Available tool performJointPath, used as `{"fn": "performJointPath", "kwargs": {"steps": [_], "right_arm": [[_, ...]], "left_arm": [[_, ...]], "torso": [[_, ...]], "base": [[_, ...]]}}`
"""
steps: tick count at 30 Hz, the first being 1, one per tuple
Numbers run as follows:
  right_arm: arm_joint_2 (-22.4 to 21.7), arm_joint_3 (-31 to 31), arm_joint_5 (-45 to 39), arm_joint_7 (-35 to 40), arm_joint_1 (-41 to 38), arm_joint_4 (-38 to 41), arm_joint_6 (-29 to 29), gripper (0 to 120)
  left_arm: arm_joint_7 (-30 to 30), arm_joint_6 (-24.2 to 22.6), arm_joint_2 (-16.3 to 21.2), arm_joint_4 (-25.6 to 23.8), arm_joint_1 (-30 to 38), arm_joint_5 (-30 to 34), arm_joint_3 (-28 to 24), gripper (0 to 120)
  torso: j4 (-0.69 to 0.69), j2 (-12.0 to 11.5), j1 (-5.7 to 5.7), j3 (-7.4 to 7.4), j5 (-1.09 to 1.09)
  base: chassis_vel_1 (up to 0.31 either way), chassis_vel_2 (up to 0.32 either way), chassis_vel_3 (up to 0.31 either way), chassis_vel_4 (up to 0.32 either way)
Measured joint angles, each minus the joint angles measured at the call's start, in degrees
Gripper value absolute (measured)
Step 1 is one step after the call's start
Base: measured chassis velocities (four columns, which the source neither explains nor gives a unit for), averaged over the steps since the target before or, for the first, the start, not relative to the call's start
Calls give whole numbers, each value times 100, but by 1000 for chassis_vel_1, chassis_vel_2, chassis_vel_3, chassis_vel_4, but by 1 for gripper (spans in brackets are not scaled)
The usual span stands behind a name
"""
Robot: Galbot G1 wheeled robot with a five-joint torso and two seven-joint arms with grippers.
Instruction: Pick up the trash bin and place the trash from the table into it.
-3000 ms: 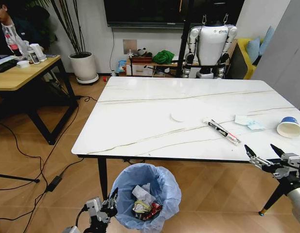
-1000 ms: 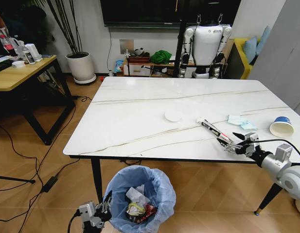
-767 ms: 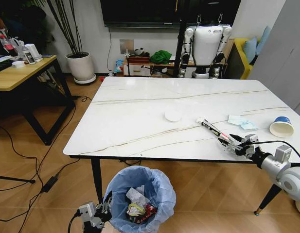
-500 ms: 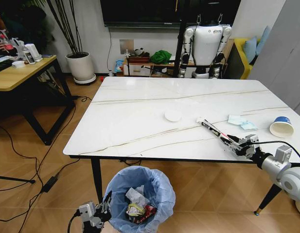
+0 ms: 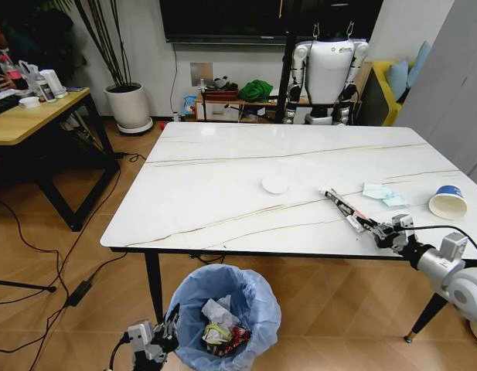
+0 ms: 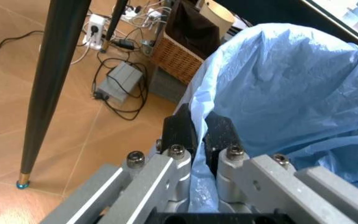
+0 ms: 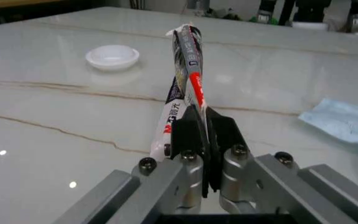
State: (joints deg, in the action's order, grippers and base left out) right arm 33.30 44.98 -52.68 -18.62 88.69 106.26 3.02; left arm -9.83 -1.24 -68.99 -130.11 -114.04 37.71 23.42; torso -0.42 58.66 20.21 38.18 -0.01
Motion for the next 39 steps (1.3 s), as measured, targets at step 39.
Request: {"fn": "performJointPath", "kwargs": {"steps": [39], "right_arm": [[533,1392,4573,-2073,3209,3252,-1180,0]], "left_arm": [[-133,-18,-156,221,270,-211,-542,0]], "torso": [[1,0,0,0,2]], "base": [[0,0,0,0]]}}
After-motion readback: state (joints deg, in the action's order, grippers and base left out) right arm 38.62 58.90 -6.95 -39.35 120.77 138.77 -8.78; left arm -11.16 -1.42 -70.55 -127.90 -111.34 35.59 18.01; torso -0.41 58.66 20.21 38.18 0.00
